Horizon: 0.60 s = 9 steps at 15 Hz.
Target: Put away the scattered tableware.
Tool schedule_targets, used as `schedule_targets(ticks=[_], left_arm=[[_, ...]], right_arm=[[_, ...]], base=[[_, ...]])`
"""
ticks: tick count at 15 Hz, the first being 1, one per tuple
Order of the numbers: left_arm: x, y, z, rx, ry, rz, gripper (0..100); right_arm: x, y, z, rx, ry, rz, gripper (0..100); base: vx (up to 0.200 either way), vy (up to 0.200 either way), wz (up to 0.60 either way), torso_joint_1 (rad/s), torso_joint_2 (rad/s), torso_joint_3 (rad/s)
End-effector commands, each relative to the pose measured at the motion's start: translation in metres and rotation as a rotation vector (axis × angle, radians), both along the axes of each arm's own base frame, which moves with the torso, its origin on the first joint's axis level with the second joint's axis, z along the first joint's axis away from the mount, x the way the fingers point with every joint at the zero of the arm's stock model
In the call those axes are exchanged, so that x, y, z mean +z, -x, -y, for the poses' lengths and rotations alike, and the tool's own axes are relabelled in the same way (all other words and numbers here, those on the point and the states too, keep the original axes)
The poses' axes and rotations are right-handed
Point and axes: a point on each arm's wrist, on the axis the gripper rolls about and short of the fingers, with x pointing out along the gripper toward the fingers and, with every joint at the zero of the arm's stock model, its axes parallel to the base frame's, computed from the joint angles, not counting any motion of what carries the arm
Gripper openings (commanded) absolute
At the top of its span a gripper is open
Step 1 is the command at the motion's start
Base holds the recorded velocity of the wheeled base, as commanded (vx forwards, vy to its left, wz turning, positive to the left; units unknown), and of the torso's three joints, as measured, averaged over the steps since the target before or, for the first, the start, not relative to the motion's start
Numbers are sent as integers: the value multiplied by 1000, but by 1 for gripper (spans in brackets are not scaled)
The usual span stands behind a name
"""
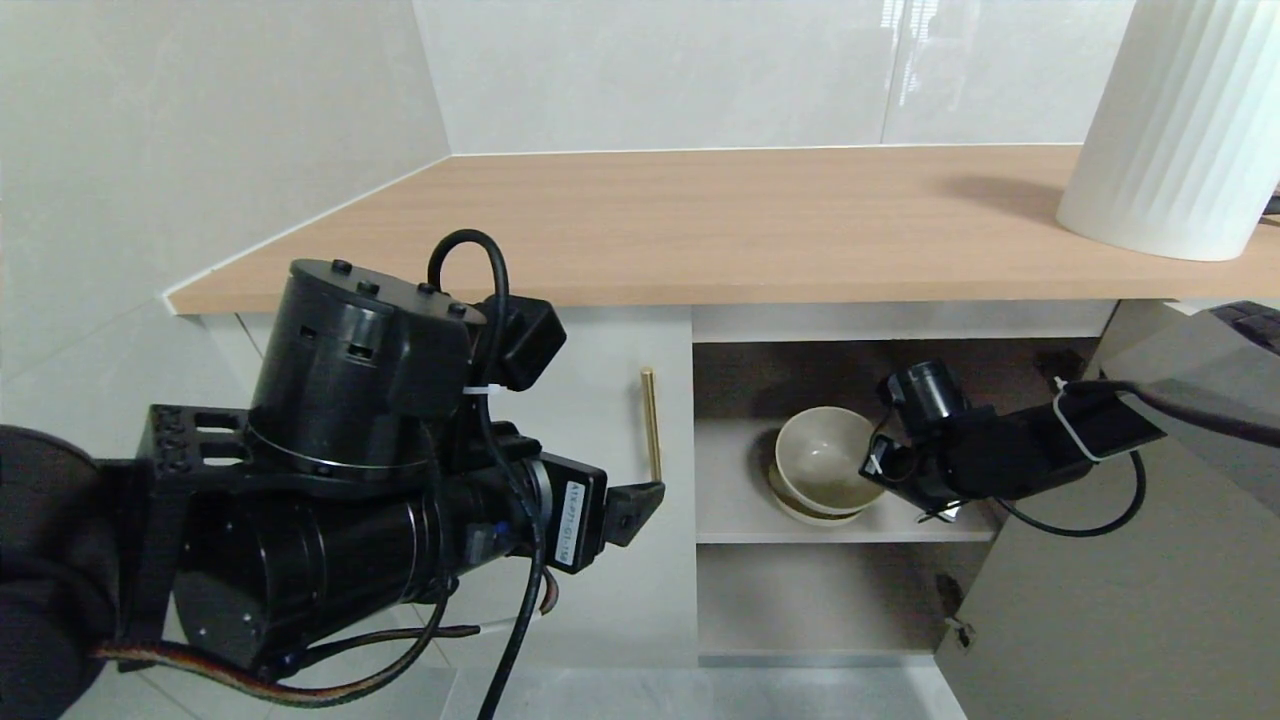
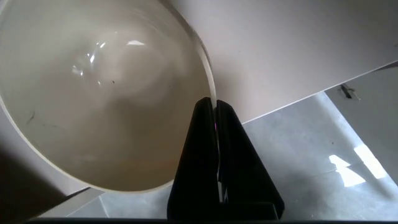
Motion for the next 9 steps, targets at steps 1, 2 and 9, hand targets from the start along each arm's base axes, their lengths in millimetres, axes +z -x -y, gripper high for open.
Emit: schedule_targets(ticks=[1,2,9], left_arm=[[0,0,0,1,0,-1,100],[0,0,0,1,0,-1,100],[0,0,0,-1,0,-1,100]], right_arm=[[-1,0,-1,4,0,-2,0],[-1,0,-1,4,0,-2,0],[-3,0,-3,13,-3,-8,0]], base=[[0,0,0,0,0,0],[0,0,0,0,0,0],[0,0,0,0,0,0]])
